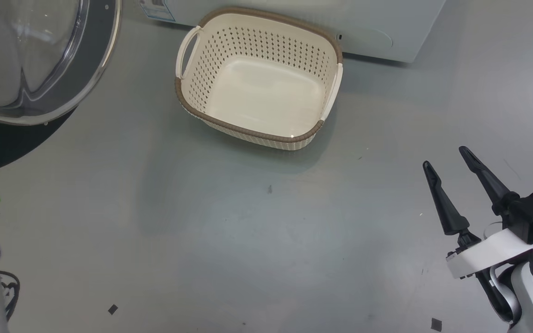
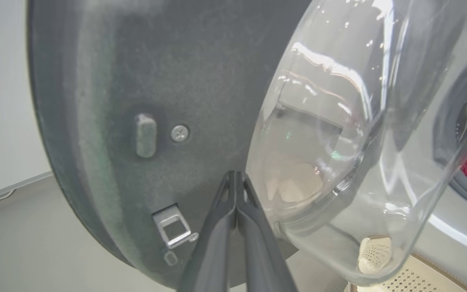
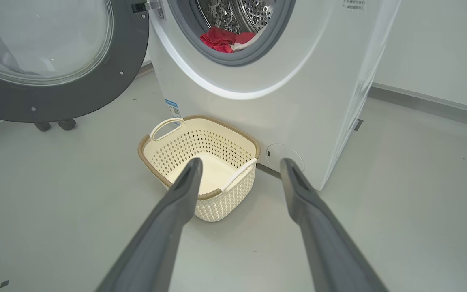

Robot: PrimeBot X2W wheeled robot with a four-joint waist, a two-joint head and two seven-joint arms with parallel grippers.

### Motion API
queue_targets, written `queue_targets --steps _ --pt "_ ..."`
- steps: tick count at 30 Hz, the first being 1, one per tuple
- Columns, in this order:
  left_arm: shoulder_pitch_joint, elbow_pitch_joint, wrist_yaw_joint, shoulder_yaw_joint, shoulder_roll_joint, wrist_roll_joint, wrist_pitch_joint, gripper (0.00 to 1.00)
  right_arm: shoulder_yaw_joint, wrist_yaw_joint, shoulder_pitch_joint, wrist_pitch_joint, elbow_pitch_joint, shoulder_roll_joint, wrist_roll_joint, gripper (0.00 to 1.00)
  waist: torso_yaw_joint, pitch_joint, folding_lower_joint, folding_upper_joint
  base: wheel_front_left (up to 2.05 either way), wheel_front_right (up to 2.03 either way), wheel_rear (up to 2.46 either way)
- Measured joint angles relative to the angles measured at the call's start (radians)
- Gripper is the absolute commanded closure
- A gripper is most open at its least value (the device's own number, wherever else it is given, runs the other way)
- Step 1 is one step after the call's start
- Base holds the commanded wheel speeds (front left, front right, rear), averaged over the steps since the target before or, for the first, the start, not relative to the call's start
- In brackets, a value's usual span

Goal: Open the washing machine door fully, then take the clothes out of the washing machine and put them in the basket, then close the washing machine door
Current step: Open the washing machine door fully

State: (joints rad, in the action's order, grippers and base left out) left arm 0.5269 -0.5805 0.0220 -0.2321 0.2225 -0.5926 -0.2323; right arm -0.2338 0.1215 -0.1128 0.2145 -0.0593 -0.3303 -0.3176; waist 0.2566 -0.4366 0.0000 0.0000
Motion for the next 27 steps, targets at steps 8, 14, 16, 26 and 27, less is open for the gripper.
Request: queue_targets --steps 8,14,16,26,27 --pt "-0.046 -0.012 -0.029 0.068 -0.019 0.062 -0.008 1.0 0.007 0.0 -0.003 0.015 -0.037 0.041 -0.019 0.0 -0.008 0.075 0.0 0.0 0.0 0.0 0.0" --pt "-0.098 0.0 -0.056 0.114 -0.017 0.101 -0.016 1.0 0.016 -0.001 -0.003 0.021 -0.062 0.074 -0.038 0.0 -0.026 0.138 0.0 0.0 0.0 0.0 0.0" --pt "-0.116 0.007 -0.07 0.126 -0.018 0.112 -0.016 1.0 0.021 -0.006 -0.003 0.022 -0.07 0.085 -0.045 0.0 -0.035 0.16 0.0 0.0 0.0 0.0 0.0" --pt "-0.205 0.058 -0.112 0.212 -0.06 0.146 -0.017 1.0 0.043 -0.025 0.009 0.03 -0.09 0.122 -0.061 0.0 -0.096 0.262 0.0 0.0 0.0 0.0 0.0" --pt "-0.215 0.066 -0.115 0.216 -0.063 0.146 -0.017 1.0 0.043 -0.027 0.014 0.03 -0.09 0.126 -0.061 0.0 -0.103 0.271 0.0 0.0 0.0 0.0 0.0"
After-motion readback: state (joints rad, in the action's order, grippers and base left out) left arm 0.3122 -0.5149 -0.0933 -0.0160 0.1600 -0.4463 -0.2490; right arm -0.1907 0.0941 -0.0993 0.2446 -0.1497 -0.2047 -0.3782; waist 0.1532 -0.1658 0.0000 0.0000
